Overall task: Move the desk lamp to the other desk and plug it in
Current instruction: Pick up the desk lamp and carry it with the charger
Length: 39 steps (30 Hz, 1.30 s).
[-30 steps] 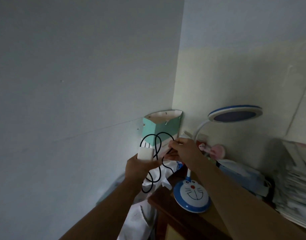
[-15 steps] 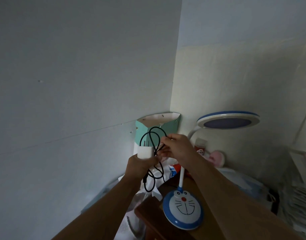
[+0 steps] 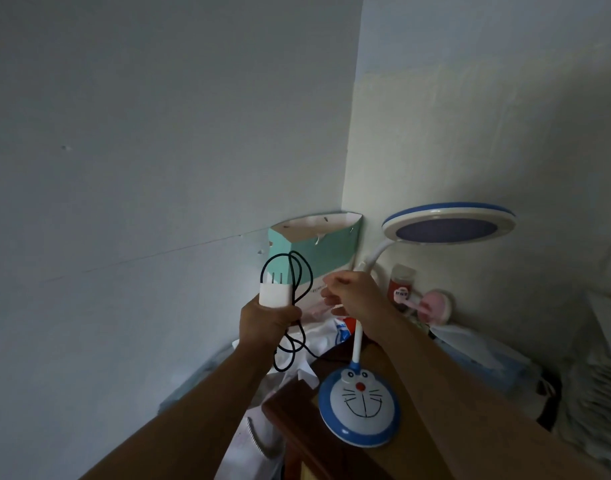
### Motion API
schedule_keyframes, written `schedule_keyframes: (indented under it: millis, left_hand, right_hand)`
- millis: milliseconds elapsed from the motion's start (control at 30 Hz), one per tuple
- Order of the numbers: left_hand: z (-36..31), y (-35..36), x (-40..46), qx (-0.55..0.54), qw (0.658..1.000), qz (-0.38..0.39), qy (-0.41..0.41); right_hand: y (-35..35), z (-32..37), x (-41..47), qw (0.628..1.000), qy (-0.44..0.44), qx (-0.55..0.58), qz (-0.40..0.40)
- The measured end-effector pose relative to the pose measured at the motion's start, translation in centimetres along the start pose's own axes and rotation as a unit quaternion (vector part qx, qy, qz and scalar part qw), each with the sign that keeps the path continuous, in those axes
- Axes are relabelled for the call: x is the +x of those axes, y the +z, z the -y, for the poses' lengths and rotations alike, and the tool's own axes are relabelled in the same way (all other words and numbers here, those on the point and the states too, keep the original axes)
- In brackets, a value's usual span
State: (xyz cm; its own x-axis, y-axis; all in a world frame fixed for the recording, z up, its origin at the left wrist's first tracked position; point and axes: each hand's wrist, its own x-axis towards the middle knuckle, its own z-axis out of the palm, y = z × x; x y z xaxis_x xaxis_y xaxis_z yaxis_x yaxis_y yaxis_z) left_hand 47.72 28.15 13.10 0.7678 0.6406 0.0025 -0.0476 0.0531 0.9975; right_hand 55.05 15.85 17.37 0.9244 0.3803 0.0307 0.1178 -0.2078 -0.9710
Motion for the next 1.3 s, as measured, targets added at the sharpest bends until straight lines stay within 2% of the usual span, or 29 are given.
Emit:
schedule_keyframes:
  millis: [133, 267, 467, 733, 867, 1033, 1133, 1300]
  left_hand:
    - [0.4, 0.0, 0.1, 0.001, 1.0, -0.008, 0.002]
    - [1.2, 0.3, 0.5, 0.016, 1.0, -0.011, 0.001]
    - [2.2, 1.0, 1.3, 0.07, 0.997, -0.018, -0.007]
    - [3.9, 2.0, 2.3, 0.072, 0.997, -0.016, -0.029]
    - [4.5, 2.1, 2.7, 0.079, 0.996, -0.022, -0.03]
    - [4.9, 2.1, 2.9, 0.081, 0.996, -0.016, -0.031]
    - [4.8, 2.0, 2.9, 0.08, 0.996, -0.005, -0.032]
    - [4.4, 1.7, 2.8, 0.085, 0.996, 0.022, -0.031]
  right_hand:
    - [-1.1, -3.1, 0.4, 0.994, 0.017, -0.106, -0.026]
    - [-2.0, -6.1, 0.4, 0.986, 0.049, -0.157, -0.013]
    - [-2.0, -8.5, 1.5, 0.969, 0.049, -0.234, -0.066]
    - [-1.1, -10.0, 4.2, 0.944, 0.01, -0.314, -0.103]
    - [-0.8, -10.9, 4.6, 0.919, -0.057, -0.372, -0.119]
    - [-0.9, -10.7, 4.9, 0.923, -0.031, -0.366, -0.116]
    - [-0.5, -10.8, 4.7, 0.91, -0.03, -0.383, -0.157]
    - [-0.2, -9.9, 3.8, 0.892, -0.028, -0.416, -0.172]
